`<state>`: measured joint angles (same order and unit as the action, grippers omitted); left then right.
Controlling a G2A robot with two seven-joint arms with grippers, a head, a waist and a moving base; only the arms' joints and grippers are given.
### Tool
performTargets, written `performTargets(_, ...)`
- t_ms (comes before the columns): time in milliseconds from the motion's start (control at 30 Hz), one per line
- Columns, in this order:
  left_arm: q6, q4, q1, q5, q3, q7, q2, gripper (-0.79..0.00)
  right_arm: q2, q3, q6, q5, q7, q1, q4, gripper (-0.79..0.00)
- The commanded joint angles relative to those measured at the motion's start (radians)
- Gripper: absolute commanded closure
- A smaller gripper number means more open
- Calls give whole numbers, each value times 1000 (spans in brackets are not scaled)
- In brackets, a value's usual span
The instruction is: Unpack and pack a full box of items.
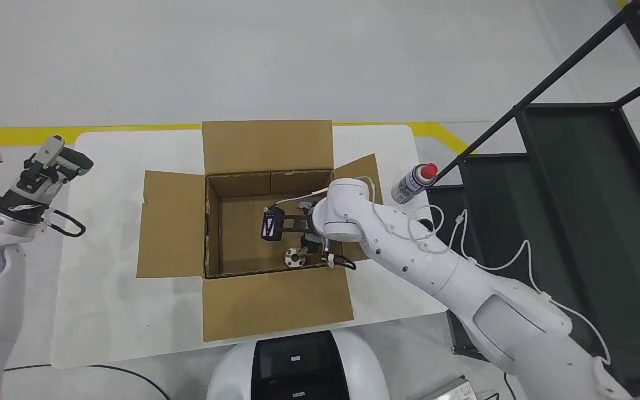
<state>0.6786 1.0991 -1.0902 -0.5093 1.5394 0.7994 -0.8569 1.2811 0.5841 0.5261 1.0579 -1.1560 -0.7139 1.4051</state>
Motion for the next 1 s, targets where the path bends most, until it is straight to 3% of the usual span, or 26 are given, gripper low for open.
performTargets(0,0,0,0,0,0,0,0,-785,0,0,0,0,0,0,0,-785)
performTargets(200,0,0,0,0,0,0,0,-785,0,-1,2,0,5,-3,-1,-785)
performTargets(367,0,0,0,0,0,0,0,-785,17,-35,64,-3,63,12,-44,-785)
performTargets(967,0,0,0,0,0,0,0,-785,183,-220,22,51,161,145,-388,-785)
